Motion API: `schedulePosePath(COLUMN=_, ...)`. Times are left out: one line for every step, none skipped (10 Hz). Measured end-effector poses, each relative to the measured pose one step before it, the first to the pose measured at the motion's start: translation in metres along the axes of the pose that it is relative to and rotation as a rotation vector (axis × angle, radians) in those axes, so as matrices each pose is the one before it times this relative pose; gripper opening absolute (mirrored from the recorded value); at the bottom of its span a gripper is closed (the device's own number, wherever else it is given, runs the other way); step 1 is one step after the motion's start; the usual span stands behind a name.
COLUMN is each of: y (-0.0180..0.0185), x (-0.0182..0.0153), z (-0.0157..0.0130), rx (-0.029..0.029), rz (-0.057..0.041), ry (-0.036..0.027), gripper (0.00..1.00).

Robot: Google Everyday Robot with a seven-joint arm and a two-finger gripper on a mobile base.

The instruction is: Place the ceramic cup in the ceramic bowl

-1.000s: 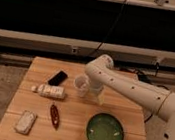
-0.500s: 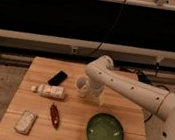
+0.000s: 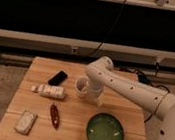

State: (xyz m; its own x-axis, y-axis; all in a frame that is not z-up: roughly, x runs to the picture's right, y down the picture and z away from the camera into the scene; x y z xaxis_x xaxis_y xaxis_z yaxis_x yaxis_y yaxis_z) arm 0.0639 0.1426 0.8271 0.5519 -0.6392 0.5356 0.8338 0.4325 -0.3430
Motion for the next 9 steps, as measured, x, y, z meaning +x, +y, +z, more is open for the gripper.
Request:
schedulePosePath(y=-0.00106, x=-0.0005, z=-0.00006, rx=0.0021, rz=-0.00204, ry=-0.00379, gripper=0.56)
schedulePosePath(y=-0.00019, x=-0.00091, z=0.00158, rx=-0.00125, rz=-0.00347, ry=-0.00472, gripper=0.45)
schedulePosePath(y=0.0017, x=-0.00058, z=0.00174, rx=-0.00663, rz=-0.0025, ry=-0.0047, gripper=0.35)
schedulePosePath(y=0.00131, x=-0.00087, z=0.00107, rx=-0.00362, rz=0.00043, ry=-0.00176, gripper=0.25)
schedulePosePath(y=-0.00017, x=-0.00092, z=0.00135, rx=0.00228, rz=0.00978, ry=0.00336, gripper=0.16)
schedulePosePath(y=-0.00147, x=-0.00008, z=0.0001, rx=0.00325, rz=0.00663, ry=0.0058, gripper=0.04)
schedulePosePath(y=-0.00165, x=-0.00082, z=-0.0006, rx=0.00348, rz=0.00243, ry=0.00189, gripper=0.01)
schedulePosePath(y=-0.0024, x=-0.00173, z=-0.00238, rx=0.00775, rz=-0.00181, ry=0.00213, gripper=0.0)
schedulePosePath(y=0.00202, x=-0.00176, z=-0.00131, rx=0.00063, rz=0.00078, ry=-0.00314, gripper=0.0)
